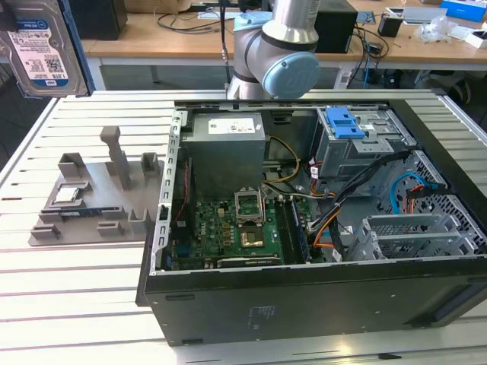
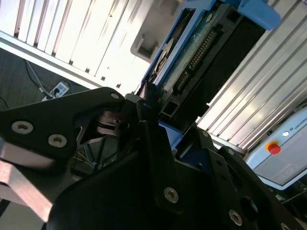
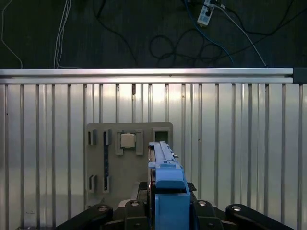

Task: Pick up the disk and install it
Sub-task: 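Pick up the disk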

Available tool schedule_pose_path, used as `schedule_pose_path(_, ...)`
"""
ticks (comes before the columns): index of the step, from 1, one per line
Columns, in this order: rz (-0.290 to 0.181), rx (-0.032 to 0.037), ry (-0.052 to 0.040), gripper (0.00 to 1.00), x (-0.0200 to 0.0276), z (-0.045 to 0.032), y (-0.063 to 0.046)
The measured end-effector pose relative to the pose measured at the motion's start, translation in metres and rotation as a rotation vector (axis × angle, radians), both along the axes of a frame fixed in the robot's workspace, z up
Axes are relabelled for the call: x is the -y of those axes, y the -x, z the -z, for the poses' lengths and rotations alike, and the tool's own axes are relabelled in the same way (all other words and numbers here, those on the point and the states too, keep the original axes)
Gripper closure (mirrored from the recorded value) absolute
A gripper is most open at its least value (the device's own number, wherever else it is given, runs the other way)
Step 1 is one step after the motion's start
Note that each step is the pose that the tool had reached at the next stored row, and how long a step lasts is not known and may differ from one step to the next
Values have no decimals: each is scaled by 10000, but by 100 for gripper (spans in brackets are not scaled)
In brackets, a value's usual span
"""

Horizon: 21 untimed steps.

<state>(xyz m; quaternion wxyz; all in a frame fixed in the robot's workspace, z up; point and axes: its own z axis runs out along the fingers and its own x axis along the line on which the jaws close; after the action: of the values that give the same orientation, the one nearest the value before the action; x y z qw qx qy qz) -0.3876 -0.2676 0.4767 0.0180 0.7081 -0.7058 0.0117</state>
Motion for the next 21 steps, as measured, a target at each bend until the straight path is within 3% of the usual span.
schedule_pose_path(7, -1, 1, 65, 63, -5, -108, 0)
schedule_pose_path(21, 0, 0, 90, 63, -7, -309, 0)
